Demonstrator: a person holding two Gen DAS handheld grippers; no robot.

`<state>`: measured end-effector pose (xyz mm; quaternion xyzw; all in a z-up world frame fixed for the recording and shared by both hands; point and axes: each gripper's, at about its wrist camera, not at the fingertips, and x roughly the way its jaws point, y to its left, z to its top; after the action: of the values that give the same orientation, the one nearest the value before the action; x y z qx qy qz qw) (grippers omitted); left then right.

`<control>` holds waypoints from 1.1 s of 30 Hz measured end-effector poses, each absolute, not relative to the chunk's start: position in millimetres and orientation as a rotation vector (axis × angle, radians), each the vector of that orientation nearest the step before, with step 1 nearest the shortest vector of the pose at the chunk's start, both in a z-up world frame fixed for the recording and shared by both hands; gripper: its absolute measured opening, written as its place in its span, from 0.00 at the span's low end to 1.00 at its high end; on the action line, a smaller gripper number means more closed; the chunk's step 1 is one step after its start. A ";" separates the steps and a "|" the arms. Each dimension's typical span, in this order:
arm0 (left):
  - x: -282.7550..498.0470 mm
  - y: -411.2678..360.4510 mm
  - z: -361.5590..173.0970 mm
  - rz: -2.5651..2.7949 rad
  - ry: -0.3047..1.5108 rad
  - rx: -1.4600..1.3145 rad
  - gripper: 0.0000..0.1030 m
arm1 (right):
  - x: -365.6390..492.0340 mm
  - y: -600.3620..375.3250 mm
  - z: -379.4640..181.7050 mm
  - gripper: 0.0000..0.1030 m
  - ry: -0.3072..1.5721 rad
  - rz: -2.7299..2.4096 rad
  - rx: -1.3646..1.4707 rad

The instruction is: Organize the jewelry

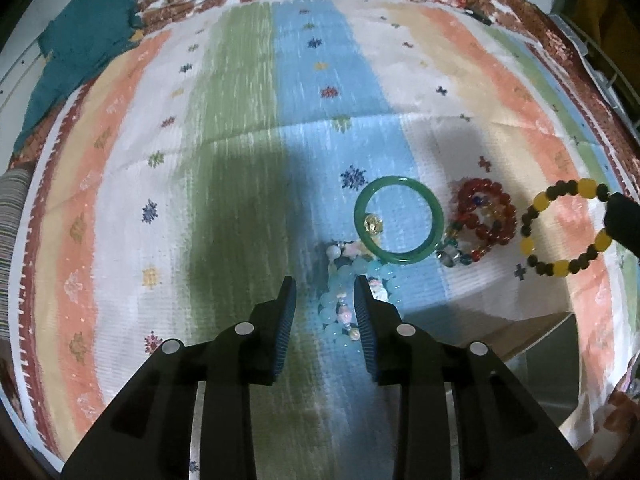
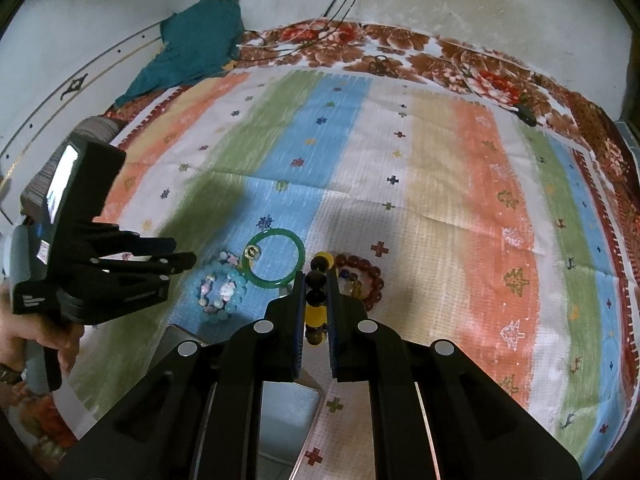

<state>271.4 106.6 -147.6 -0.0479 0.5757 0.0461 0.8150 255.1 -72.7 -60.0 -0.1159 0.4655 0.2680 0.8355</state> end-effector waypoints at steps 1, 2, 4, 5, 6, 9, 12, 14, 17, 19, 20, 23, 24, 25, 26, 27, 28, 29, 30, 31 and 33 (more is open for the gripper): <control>272.7 106.9 -151.8 0.102 1.238 -0.100 0.29 | 255.7 -72.2 -60.9 0.10 0.989 0.569 -0.247; 273.9 107.4 -155.4 0.104 1.247 -0.100 0.29 | 256.0 -71.9 -61.6 0.10 0.990 0.568 -0.250; 275.9 108.6 -162.0 0.107 1.263 -0.102 0.29 | 257.4 -71.2 -62.8 0.10 0.994 0.569 -0.253; 276.9 108.8 -164.2 0.108 1.268 -0.102 0.29 | 257.8 -70.7 -63.3 0.10 0.996 0.569 -0.253; 277.9 109.2 -166.8 0.109 1.274 -0.103 0.29 | 258.1 -70.4 -63.7 0.10 0.997 0.569 -0.253; 282.0 110.2 -174.5 0.112 1.290 -0.108 0.29 | 258.9 -69.4 -65.2 0.10 1.001 0.571 -0.256; 285.2 110.0 -181.6 0.108 1.305 -0.115 0.28 | 260.0 -69.4 -67.0 0.10 1.007 0.570 -0.260; 286.5 108.9 -185.3 0.107 1.313 -0.114 0.26 | 260.8 -69.6 -67.6 0.10 1.010 0.568 -0.260; 287.9 107.5 -190.2 0.098 1.319 -0.116 0.21 | 261.5 -69.7 -68.2 0.10 1.012 0.568 -0.260; 288.4 105.5 -190.5 0.087 1.316 -0.118 0.14 | 261.6 -69.8 -68.3 0.10 1.011 0.568 -0.260; 288.9 104.7 -190.9 0.090 1.316 -0.113 0.14 | 261.6 -69.8 -68.4 0.10 1.013 0.568 -0.261; 288.9 100.9 -190.4 0.094 1.315 -0.087 0.13 | 263.5 -70.7 -69.7 0.10 1.017 0.565 -0.262; 288.6 100.3 -190.0 0.092 1.315 -0.085 0.12 | 264.0 -71.0 -70.0 0.10 1.018 0.564 -0.262; 288.8 99.5 -189.8 0.091 1.315 -0.086 0.12 | 264.7 -71.0 -69.7 0.10 1.019 0.565 -0.261; 288.5 99.2 -189.4 0.092 1.314 -0.085 0.11 | 264.9 -71.2 -69.7 0.10 1.018 0.566 -0.260; 288.1 99.3 -188.6 0.096 1.312 -0.085 0.11 | 264.9 -71.2 -69.7 0.10 1.017 0.567 -0.260; 287.4 99.5 -186.7 0.098 1.309 -0.088 0.11 | 264.8 -71.2 -69.6 0.10 1.016 0.568 -0.261; 287.5 98.1 -184.3 0.097 1.307 -0.088 0.11 | 264.8 -71.0 -69.7 0.10 1.015 0.569 -0.261; 287.3 97.1 -181.9 0.093 1.302 -0.088 0.11 | 264.2 -71.2 -69.8 0.10 1.015 0.569 -0.262; 286.3 95.8 -177.8 0.088 1.294 -0.087 0.11 | 264.1 -71.1 -70.0 0.10 1.015 0.569 -0.262; 284.1 94.7 -170.8 0.083 1.280 -0.085 0.11 | 263.9 -71.3 -69.5 0.10 1.014 0.569 -0.261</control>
<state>284.1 94.7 -170.8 -0.0396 0.5966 0.0389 0.8006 263.9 -71.3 -69.5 -0.1227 0.4776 0.2679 0.8277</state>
